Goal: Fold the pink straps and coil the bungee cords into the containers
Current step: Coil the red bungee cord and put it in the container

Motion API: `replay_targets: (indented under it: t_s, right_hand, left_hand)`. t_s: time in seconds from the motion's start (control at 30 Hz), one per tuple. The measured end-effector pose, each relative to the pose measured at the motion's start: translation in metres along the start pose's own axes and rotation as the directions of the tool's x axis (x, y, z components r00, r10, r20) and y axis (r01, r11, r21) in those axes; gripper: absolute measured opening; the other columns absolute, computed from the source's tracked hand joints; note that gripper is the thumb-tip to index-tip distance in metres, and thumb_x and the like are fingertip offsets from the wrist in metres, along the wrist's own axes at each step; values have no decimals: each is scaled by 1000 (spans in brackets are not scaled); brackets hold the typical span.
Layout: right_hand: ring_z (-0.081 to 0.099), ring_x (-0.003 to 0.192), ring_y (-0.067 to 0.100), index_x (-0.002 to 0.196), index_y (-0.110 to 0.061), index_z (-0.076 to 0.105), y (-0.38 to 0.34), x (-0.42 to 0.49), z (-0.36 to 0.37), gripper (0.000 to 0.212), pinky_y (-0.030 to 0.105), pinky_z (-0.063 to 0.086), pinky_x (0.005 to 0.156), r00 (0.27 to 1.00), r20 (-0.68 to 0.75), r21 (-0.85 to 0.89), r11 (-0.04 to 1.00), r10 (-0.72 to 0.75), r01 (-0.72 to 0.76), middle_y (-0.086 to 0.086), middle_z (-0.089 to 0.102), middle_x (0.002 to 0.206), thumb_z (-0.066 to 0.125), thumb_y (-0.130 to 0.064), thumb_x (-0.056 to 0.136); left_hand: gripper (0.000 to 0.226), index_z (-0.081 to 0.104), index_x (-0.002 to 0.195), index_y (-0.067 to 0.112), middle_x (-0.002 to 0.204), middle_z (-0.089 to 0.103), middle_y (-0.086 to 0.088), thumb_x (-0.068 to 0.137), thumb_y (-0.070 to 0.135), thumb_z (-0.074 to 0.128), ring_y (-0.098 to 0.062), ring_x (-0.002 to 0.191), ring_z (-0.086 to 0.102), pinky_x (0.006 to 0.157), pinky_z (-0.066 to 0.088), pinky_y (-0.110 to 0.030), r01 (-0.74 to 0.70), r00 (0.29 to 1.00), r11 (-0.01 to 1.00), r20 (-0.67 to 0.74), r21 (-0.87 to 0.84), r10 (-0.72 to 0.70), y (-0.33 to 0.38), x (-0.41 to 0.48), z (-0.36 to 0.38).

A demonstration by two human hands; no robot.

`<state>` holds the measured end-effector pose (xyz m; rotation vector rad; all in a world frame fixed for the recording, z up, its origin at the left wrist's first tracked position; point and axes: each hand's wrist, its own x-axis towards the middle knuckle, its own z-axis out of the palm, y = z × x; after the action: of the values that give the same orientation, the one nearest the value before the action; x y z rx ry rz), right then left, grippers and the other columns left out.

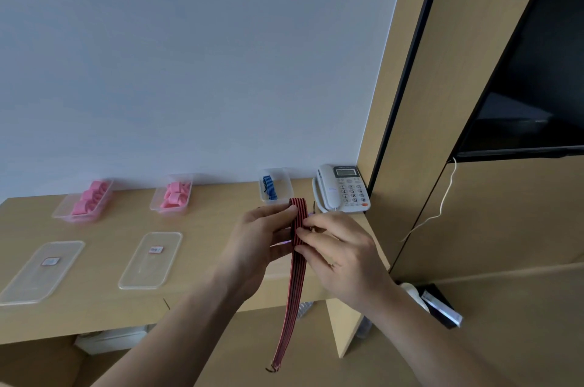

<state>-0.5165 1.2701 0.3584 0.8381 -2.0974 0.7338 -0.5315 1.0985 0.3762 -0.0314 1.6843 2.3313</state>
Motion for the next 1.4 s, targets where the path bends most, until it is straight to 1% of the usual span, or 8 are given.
replay_targets:
  t_s: [0.2, 0.3, 0.4, 0.57, 0.93, 1.1, 1.23, 1.4]
  right_hand:
    - [67, 91, 22, 91, -6, 79, 0, 2, 0, 11, 32, 53, 81, 1000, 16, 39, 999, 5, -6, 3, 71, 98, 81, -8, 81]
    - [65, 85, 10, 87, -12, 78, 0, 14, -1, 12, 26, 52, 74, 983, -36, 122, 977, 180, -174, -4, 71, 91, 82, -11, 76]
    - [63, 84, 0, 107, -23, 73, 5, 29, -5, 31, 12, 45, 70, 855, 198, 212, 831, 479, -515, -14, 67, 92, 82, -15, 78]
    - [69, 87, 8, 99, -26, 74, 15, 45, -12, 23, 25, 53, 82, 721, 454, 331, 652, 524, -682, -6, 74, 90, 78, -14, 80]
    - [71, 86, 12, 96, -29, 68, 15, 50, -12, 29, 21, 54, 74, 728, 433, 374, 629, 532, -682, -8, 75, 92, 76, -6, 80]
    - [71, 87, 17, 105, -24, 64, 20, 50, -10, 35, 37, 56, 84, 758, 351, 426, 627, 550, -653, -2, 76, 92, 74, -1, 81]
    - [69, 94, 7, 109, -41, 65, 17, 46, -11, 46, 29, 54, 85, 835, 179, 396, 739, 520, -545, -17, 73, 101, 74, -6, 80]
    - [66, 90, 4, 115, -17, 71, 12, 38, -10, 39, 24, 54, 81, 954, -12, 180, 939, 300, -293, -14, 71, 102, 77, -3, 79]
  left_hand:
    - [22, 79, 109, 10, 104, 80, -12, 102, 10, 59, -19, 86, 75, 73, 60, -28, -47, 999, 995, -8, 87, 47, 1, -1, 1]
    - [23, 77, 112, 7, 101, 80, -12, 103, 4, 56, -20, 83, 75, 70, 59, -26, -88, 994, 985, -52, 150, 97, 0, -1, 3]
    - [25, 77, 113, 8, 101, 81, -11, 104, 1, 54, -24, 85, 76, 77, 63, -35, -126, 989, 974, -55, 187, 139, 0, -2, 3]
    - [23, 74, 116, 8, 98, 80, -13, 103, 2, 57, -25, 78, 77, 78, 63, -38, -141, 987, 977, -50, 157, 150, 6, -6, 5]
    - [37, 73, 111, 7, 95, 79, -11, 104, 38, 54, -23, 83, 76, 68, 58, -27, 47, 997, 988, 53, 149, -55, 4, -11, -2]
    - [39, 78, 104, 16, 103, 80, -12, 104, 44, 52, -21, 86, 75, 72, 57, -33, 103, 993, 973, 31, 204, -112, -2, -13, -1]
    - [39, 78, 104, 12, 101, 80, -13, 105, 39, 50, -24, 86, 75, 81, 56, -39, 131, 991, 971, 10, 197, -136, -4, -14, -2]
    - [43, 76, 109, 9, 104, 80, -15, 106, 40, 48, -22, 85, 76, 75, 57, -35, 133, 991, 982, -3, 133, -134, -2, -12, 2]
